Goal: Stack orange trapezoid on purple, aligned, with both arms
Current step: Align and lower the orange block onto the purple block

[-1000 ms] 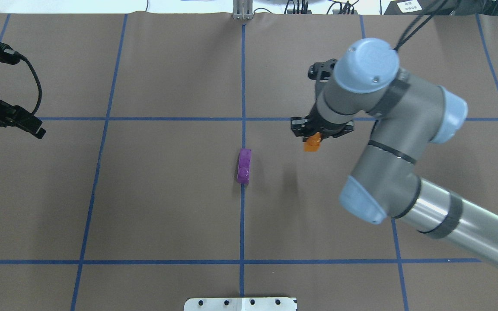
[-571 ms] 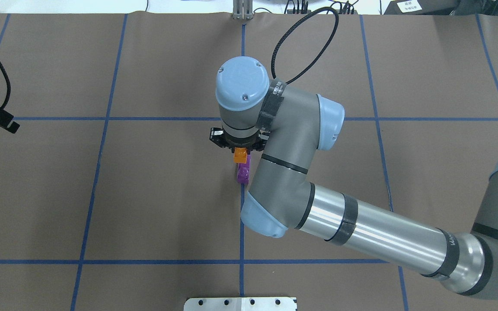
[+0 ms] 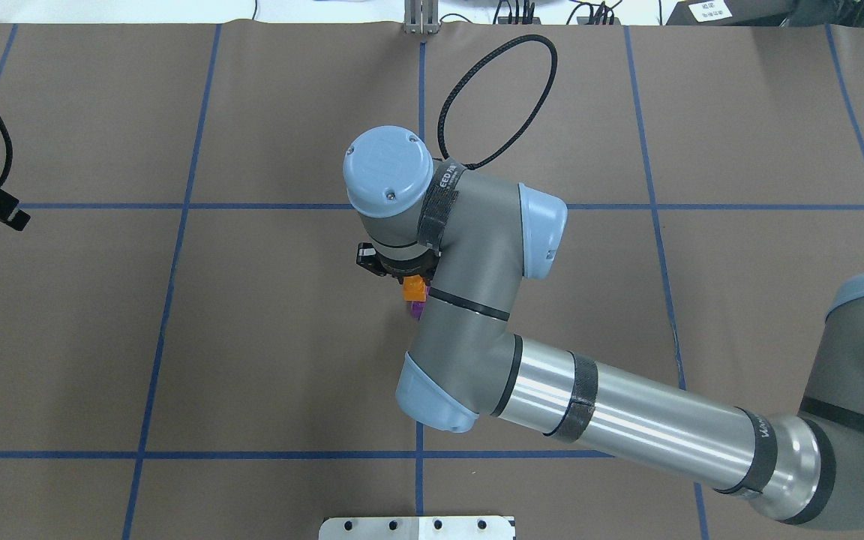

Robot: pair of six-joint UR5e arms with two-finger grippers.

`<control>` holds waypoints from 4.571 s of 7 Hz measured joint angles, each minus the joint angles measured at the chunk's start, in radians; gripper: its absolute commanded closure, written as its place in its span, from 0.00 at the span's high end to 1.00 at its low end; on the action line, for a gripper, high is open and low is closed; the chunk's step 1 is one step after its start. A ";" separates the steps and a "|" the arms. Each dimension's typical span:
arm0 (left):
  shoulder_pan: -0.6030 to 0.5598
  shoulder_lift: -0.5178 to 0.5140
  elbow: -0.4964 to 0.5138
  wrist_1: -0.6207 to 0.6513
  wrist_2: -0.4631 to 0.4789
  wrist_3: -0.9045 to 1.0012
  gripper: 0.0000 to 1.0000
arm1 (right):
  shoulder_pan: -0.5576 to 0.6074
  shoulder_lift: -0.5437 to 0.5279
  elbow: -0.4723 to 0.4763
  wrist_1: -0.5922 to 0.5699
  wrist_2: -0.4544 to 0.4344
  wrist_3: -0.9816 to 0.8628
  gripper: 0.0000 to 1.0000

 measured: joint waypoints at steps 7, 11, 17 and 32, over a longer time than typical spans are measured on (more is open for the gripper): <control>0.002 -0.002 -0.006 0.000 -0.001 -0.015 1.00 | -0.006 -0.031 0.010 0.068 -0.001 0.010 0.00; 0.002 -0.002 -0.019 -0.001 -0.006 -0.038 1.00 | -0.003 -0.038 0.035 0.003 -0.001 0.007 0.00; 0.003 -0.002 -0.018 0.000 -0.006 -0.041 1.00 | -0.014 -0.045 0.033 0.023 -0.011 -0.002 0.00; 0.005 -0.002 -0.018 -0.001 -0.007 -0.042 1.00 | -0.030 -0.053 -0.004 0.060 -0.048 -0.017 0.00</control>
